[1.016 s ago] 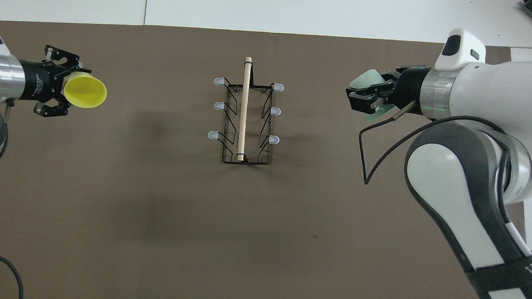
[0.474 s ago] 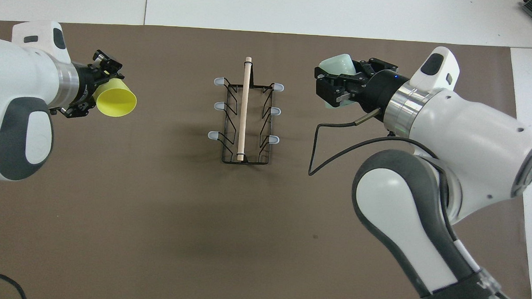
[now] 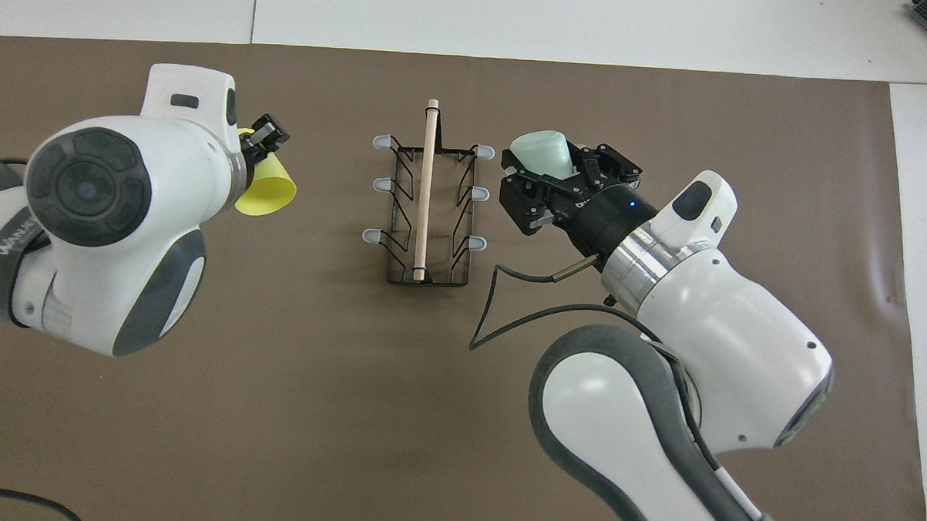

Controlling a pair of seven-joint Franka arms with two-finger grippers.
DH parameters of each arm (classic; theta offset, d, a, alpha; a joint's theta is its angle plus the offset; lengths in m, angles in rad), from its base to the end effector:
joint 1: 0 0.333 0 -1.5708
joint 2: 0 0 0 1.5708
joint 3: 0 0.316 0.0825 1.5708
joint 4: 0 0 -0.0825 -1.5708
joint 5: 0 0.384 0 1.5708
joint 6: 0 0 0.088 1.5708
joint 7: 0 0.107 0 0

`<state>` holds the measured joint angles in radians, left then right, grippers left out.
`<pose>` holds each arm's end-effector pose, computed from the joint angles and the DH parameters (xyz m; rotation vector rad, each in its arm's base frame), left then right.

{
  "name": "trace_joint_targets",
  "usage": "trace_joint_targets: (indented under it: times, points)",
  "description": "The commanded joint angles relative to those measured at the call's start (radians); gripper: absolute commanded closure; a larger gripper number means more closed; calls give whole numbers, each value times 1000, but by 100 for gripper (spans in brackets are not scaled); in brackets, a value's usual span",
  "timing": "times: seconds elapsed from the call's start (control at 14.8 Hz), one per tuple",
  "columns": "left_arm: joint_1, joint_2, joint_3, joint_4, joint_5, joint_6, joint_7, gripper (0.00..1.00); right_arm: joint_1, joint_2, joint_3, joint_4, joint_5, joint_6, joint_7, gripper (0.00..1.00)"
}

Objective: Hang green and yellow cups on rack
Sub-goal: 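Carry the yellow cup and green cup toward the rack pegs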

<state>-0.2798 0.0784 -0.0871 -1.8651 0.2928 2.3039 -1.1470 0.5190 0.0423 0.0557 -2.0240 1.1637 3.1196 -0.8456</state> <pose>0.5767 -0.2138 0.5104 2.8579 0.9227 0.6524 0.5338 0.2515 0.5131 -2.3501 -0.3158 -1.2513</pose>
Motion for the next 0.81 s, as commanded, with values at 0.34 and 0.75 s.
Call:
trace_joint_targets:
  times: [0.34,0.75]
  points:
    - [2,-60,-80,-130,437,189,-391,100,50,-42,1,-39,321,48,-306,100]
    - [1,-57,-170,-163,885,119,-880,100,91,-35,1,-48,471,7,-541,100]
